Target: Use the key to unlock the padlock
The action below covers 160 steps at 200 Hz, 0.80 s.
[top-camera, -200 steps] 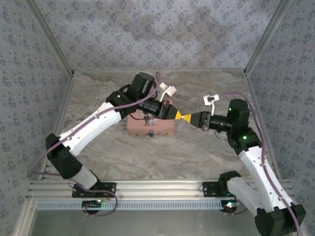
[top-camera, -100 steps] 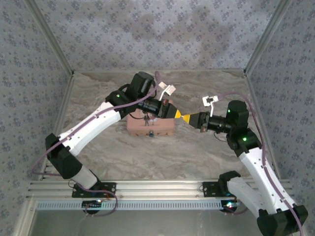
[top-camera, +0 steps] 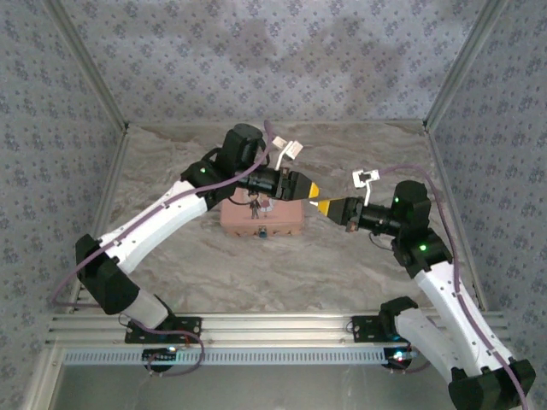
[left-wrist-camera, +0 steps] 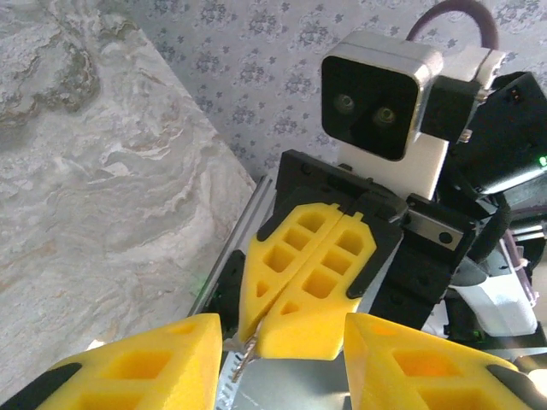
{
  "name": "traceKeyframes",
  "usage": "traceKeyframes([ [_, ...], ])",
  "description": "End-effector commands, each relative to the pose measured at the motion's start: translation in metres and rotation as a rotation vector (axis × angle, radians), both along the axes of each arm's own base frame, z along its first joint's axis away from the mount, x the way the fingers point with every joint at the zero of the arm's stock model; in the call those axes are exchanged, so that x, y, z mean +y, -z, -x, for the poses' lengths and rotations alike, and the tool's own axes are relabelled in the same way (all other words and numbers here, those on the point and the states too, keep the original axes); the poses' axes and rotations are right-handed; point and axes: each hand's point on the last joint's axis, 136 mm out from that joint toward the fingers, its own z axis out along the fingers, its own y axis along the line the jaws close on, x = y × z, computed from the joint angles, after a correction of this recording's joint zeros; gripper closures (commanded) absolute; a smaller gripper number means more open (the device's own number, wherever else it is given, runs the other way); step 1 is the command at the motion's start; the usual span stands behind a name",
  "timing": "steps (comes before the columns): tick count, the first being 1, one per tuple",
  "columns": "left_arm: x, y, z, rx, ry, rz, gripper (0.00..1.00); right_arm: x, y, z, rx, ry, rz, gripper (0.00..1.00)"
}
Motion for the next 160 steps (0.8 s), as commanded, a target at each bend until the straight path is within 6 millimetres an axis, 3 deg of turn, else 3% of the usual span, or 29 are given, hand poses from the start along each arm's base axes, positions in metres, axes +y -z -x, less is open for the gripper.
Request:
traceKeyframes([
  [1, -0.004, -0.017, 0.011, -0.028, 0.033, 0.057, 0.58, -0.001, -0.015, 0.001, -0.051, 0.021, -0.038, 1.0],
  [49, -0.009, -0.013, 0.011, -0.013, 0.039, 0.058, 0.56, -0.005, -0.023, 0.0, -0.078, 0.051, -0.063, 1.0],
  [133, -0.013, -0.017, 0.015, -0.015, 0.052, 0.078, 0.8, -0.007, -0.024, -0.005, -0.075, 0.083, -0.098, 1.0],
  [160, -0.013, -0.016, 0.015, -0.014, 0.05, 0.075, 0.84, -0.01, -0.023, -0.007, -0.075, 0.104, -0.108, 1.0],
])
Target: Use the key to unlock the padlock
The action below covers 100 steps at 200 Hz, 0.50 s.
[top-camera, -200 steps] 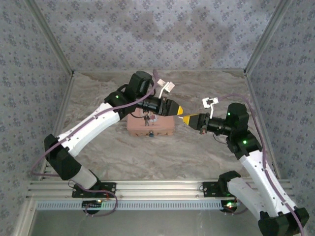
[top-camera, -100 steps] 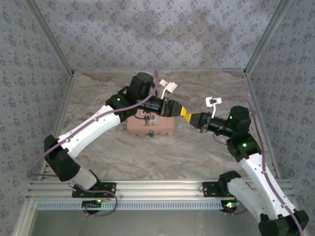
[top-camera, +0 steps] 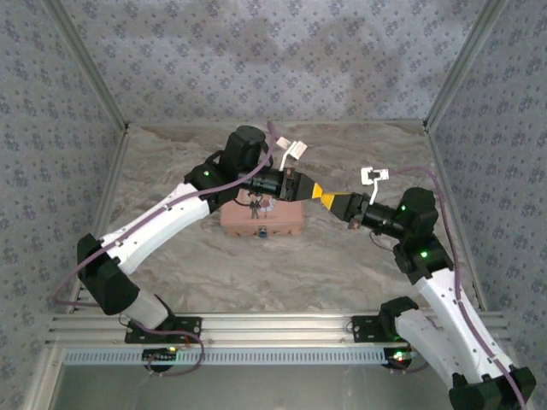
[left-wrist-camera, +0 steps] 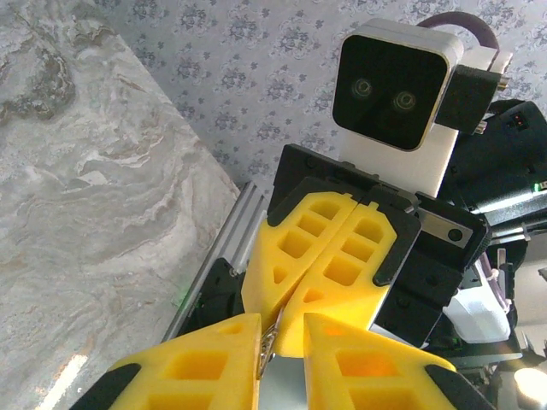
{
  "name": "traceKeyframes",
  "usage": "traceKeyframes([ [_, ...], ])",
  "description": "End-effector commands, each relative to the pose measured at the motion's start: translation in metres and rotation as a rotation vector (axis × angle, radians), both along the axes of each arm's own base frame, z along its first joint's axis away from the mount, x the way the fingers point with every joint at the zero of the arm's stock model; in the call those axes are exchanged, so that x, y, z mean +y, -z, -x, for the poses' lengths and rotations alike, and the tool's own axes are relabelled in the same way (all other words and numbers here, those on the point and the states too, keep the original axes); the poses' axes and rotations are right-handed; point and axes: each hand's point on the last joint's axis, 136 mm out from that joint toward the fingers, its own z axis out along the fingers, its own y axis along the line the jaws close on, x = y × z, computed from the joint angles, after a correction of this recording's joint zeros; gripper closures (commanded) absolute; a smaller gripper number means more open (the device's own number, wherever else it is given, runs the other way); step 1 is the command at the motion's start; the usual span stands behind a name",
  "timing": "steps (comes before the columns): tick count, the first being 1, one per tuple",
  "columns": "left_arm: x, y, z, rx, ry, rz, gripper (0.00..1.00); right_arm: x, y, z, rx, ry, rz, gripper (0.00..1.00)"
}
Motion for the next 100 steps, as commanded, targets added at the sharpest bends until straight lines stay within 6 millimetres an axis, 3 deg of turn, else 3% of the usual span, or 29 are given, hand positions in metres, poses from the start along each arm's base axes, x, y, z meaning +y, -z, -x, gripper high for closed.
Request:
traceKeyframes([
  [1, -0.0036, -0.0089, 0.0087, -0.022, 0.042, 0.037, 0.84, -0.0036, -0.0005, -0.0041, -0.003, 0.037, -0.02, 1.0],
  [24, -0.0035, -0.0092, 0.0089, -0.026, 0.042, 0.038, 0.98, -0.0038, -0.0008, -0.0055, -0.001, 0.042, -0.03, 1.0],
  [56, -0.0014, -0.0111, 0.0094, -0.045, 0.037, 0.035, 1.0, -0.004, 0.0016, -0.006, 0.01, 0.041, -0.025, 1.0],
  [79, 0.001, -0.0107, 0.0104, -0.057, 0.036, 0.022, 1.0, -0.0066, 0.0029, -0.005, 0.026, 0.045, -0.006, 0.69],
  [100, 0.0012, -0.0108, 0.0119, -0.053, 0.046, 0.022, 1.0, -0.0096, -0.0017, -0.0042, 0.02, 0.048, -0.015, 0.62],
])
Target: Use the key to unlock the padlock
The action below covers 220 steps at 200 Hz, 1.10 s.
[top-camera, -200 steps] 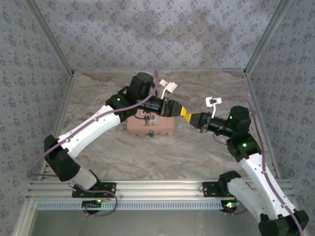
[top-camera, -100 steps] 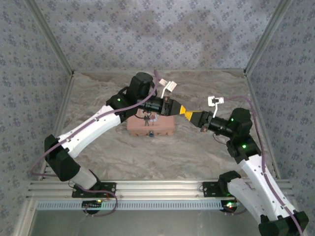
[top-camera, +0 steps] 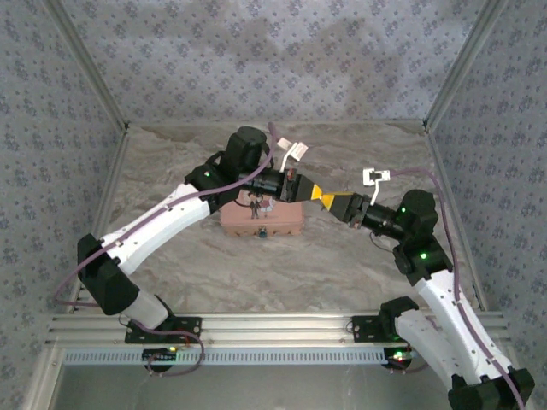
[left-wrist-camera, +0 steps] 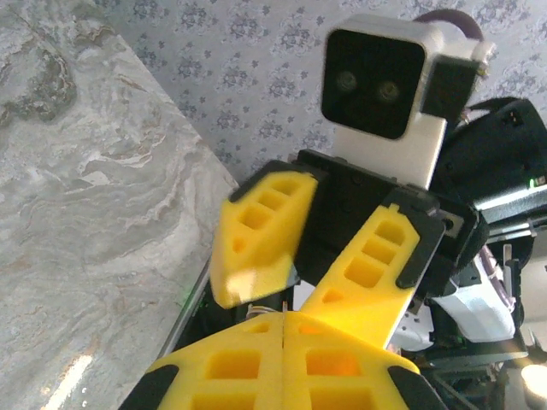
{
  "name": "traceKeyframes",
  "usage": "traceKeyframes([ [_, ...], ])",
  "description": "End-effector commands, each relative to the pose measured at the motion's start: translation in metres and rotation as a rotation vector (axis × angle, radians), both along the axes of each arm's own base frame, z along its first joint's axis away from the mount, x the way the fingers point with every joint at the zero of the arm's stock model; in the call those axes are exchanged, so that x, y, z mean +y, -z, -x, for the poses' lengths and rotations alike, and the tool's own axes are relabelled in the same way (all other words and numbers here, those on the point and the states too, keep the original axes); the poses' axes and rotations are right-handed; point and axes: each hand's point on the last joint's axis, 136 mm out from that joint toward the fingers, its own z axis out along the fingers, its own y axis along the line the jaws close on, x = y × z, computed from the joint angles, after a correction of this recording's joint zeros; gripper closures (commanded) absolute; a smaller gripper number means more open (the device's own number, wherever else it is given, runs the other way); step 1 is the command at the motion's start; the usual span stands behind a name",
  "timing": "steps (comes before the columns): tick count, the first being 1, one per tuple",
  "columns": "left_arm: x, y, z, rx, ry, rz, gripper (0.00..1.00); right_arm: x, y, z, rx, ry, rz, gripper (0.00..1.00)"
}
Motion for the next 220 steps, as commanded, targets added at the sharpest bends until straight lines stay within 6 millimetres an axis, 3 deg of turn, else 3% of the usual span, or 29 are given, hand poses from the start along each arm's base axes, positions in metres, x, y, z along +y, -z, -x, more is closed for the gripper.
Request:
traceKeyframes([
  [1, 0.002, -0.013, 0.01, -0.037, 0.04, 0.027, 1.0, -0.004, -0.007, 0.001, -0.005, 0.014, -0.004, 0.62],
  [63, 0.002, -0.012, 0.01, -0.036, 0.038, 0.024, 1.0, 0.001, -0.015, 0.007, -0.02, -0.036, -0.03, 0.65],
  [102, 0.002, -0.011, 0.007, -0.037, 0.027, 0.018, 1.0, 0.005, -0.018, 0.014, -0.029, -0.082, -0.038, 0.62],
  [144, 0.001, -0.009, 0.005, -0.035, 0.018, 0.013, 1.0, 0.007, -0.018, 0.016, -0.026, -0.098, -0.032, 0.68],
  [201, 0.002, -0.012, 0.005, -0.038, 0.019, 0.018, 1.0, 0.006, -0.012, 0.013, -0.016, -0.084, -0.009, 0.96],
  [220, 0.002, -0.013, 0.005, -0.043, 0.017, 0.02, 1.0, 0.006, -0.013, 0.013, -0.023, -0.084, -0.007, 1.0],
])
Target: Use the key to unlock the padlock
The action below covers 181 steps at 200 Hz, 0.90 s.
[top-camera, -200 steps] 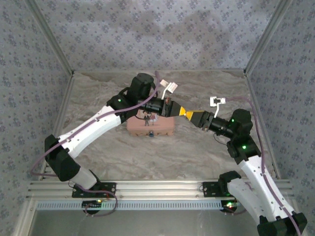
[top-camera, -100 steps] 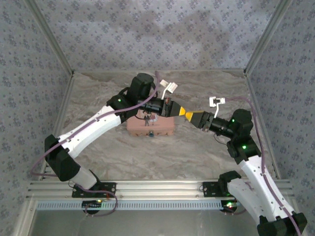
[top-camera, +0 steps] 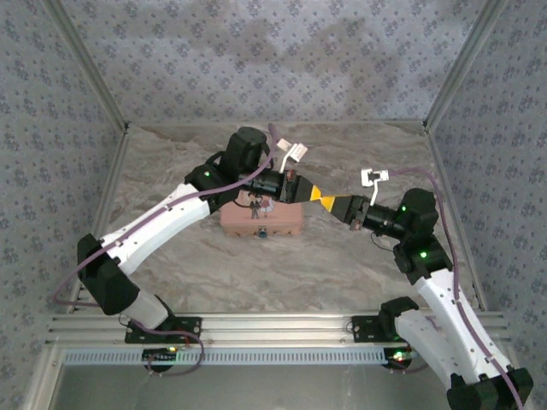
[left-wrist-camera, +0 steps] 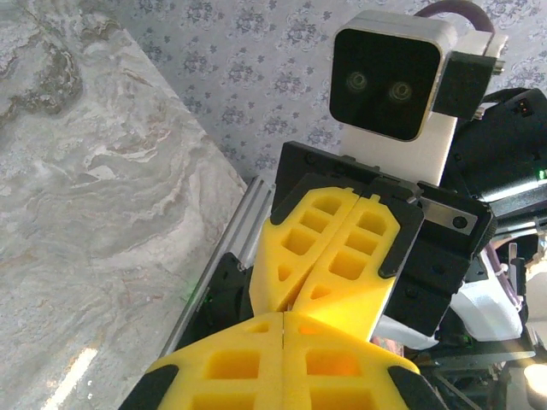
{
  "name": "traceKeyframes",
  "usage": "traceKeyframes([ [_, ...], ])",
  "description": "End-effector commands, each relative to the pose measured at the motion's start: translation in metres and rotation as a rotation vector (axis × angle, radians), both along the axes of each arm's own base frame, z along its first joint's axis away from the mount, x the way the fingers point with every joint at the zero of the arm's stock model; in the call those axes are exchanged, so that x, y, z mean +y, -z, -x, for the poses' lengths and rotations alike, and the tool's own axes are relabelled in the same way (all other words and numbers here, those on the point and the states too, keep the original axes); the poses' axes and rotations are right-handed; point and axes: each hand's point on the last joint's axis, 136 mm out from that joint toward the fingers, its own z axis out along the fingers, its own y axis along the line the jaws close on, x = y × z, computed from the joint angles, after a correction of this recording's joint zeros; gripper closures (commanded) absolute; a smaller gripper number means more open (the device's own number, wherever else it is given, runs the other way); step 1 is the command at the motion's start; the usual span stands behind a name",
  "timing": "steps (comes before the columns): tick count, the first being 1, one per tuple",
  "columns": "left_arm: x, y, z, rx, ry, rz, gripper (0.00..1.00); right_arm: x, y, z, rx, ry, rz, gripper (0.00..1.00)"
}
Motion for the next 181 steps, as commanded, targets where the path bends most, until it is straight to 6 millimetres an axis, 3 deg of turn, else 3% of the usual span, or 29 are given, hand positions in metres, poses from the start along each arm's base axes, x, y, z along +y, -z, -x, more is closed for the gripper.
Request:
traceKeyframes([
  [1, 0.001, -0.017, 0.005, -0.048, 0.02, 0.037, 1.0, 0.001, -0.013, 0.004, -0.042, -0.016, 0.002, 1.0],
  [54, -0.005, -0.019, 0.012, -0.043, 0.054, 0.057, 1.0, -0.002, -0.016, 0.002, -0.063, 0.016, 0.007, 1.0],
  [99, 0.0, -0.023, 0.005, -0.061, 0.019, 0.065, 1.0, 0.005, -0.008, 0.005, -0.051, -0.012, 0.034, 1.0],
  [124, 0.01, -0.01, -0.009, -0.051, -0.066, 0.012, 0.57, -0.002, -0.005, -0.001, -0.044, 0.032, 0.053, 1.0],
  [145, 0.026, 0.006, -0.021, -0.045, -0.158, -0.028, 0.44, -0.008, 0.005, -0.01, -0.012, 0.078, 0.091, 1.0],
  [159, 0.039, 0.02, -0.024, -0.058, -0.218, -0.081, 0.42, -0.013, 0.011, -0.017, 0.002, 0.116, 0.119, 1.0],
  [181, 0.065, 0.06, -0.027, -0.049, -0.322, -0.211, 0.36, -0.019, 0.02, -0.03, 0.022, 0.172, 0.176, 1.0],
])
